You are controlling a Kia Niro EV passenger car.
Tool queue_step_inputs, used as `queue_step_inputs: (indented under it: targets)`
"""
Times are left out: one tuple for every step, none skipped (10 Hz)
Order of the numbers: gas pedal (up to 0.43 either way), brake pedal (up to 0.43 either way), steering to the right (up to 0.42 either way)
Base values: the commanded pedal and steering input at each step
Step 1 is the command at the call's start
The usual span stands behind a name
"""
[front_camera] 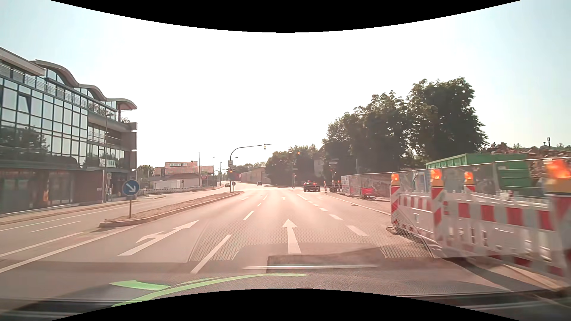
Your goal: Follow the waypoints while adhering to traffic rules and regulations
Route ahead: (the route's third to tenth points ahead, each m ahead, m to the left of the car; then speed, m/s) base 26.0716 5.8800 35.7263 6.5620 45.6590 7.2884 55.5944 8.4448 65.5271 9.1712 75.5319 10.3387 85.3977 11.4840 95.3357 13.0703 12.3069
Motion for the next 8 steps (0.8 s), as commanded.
queue_step_inputs:
  targets:
    - [0.0, 0.348, 0.0]
    - [0.0, 0.348, 0.0]
    - [0.0, 0.335, 0.0]
    - [0.0, 0.323, -0.002]
    - [0.0, 0.317, -0.003]
    - [0.0, 0.317, -0.003]
    - [0.0, 0.311, -0.004]
    - [0.0, 0.305, -0.005]
